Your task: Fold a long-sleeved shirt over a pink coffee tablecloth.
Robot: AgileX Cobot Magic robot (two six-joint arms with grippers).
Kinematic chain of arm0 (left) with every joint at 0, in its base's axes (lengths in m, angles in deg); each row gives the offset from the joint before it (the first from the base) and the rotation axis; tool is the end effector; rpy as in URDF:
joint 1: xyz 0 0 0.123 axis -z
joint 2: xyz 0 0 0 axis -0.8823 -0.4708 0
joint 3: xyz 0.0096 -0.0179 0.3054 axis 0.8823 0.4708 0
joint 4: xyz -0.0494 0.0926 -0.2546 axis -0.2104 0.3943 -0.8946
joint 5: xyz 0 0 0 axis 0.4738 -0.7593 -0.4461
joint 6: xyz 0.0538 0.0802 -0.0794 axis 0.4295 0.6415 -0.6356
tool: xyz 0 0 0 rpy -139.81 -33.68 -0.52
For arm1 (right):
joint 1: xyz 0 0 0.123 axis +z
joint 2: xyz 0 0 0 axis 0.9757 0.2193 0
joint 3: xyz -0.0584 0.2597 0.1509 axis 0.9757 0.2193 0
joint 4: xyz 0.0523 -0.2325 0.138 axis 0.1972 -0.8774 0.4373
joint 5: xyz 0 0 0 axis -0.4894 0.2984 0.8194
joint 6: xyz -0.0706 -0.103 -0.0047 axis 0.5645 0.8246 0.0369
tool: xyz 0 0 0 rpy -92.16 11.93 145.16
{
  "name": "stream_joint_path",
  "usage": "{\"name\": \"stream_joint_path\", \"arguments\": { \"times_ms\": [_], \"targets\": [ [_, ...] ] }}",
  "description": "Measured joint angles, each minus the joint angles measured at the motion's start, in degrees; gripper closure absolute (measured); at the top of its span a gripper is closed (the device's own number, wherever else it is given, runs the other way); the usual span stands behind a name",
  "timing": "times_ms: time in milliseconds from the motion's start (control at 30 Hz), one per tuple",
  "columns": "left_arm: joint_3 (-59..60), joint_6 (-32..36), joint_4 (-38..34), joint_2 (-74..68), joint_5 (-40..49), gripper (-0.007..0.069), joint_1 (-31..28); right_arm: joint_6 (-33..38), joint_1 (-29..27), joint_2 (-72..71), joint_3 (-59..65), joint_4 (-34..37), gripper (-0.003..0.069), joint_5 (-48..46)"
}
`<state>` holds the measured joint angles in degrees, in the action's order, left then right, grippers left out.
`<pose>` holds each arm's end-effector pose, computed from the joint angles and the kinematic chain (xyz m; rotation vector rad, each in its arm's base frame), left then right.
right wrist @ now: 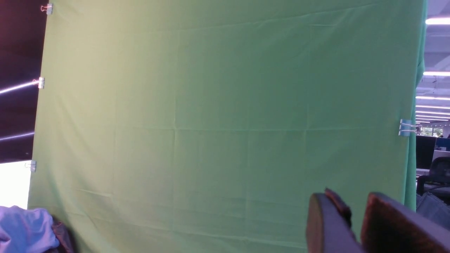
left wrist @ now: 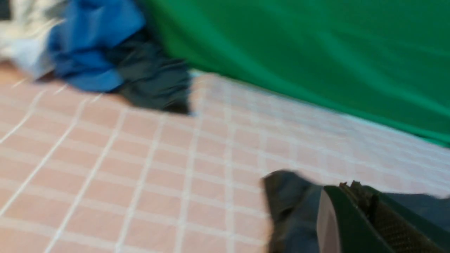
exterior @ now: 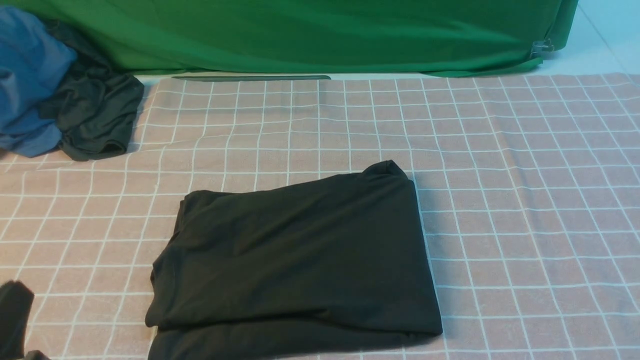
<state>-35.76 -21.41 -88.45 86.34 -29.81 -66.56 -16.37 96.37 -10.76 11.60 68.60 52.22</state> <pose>0.0916 0.0065 0.1924 -0.2781 1.6831 -0.1347 0.0613 0.0214 0.4066 -0.2287 1.1339 0.2382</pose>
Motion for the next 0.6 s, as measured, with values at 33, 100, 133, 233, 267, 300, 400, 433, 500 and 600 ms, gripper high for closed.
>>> {"name": "stream_joint_path", "arguments": {
  "times_ms": [33,100,133,233,267,300,400,433,500,600],
  "targets": [
    [0.63,0.00,0.00,0.00,0.16,0.0610,-0.59,0.00,0.00,0.00,0.00,0.00,0.0454,0.00],
    [1.09,0.00,0.00,0.11,0.54,0.0610,-0.85,0.00,0.00,0.00,0.00,0.00,0.0449,0.00],
    [1.14,0.00,0.00,0.12,0.64,0.0610,-0.78,0.00,0.00,0.00,0.00,0.00,0.0447,0.00],
    [1.14,0.00,0.00,0.25,0.70,0.0610,0.40,0.00,0.00,0.00,0.00,0.00,0.0442,0.00],
    [1.14,0.00,0.00,0.25,0.70,0.0610,1.12,0.00,0.00,0.00,0.00,0.00,0.0442,0.00],
    [1.14,0.00,0.00,0.31,0.70,0.0610,1.53,0.00,0.00,0.00,0.00,0.00,0.0442,0.00],
    [1.14,0.00,0.00,0.31,0.70,0.0610,2.39,0.00,0.00,0.00,0.00,0.00,0.0442,0.00],
    [1.14,0.00,0.00,0.31,0.70,0.0610,2.46,0.00,0.00,0.00,0.00,0.00,0.0442,0.00],
    [1.14,0.00,0.00,0.31,0.70,0.0610,2.46,0.00,0.00,0.00,0.00,0.00,0.0442,0.00],
    [1.14,0.00,0.00,0.31,0.70,0.0610,2.46,0.00,0.00,0.00,0.00,0.00,0.0442,0.00]
  ]
}}
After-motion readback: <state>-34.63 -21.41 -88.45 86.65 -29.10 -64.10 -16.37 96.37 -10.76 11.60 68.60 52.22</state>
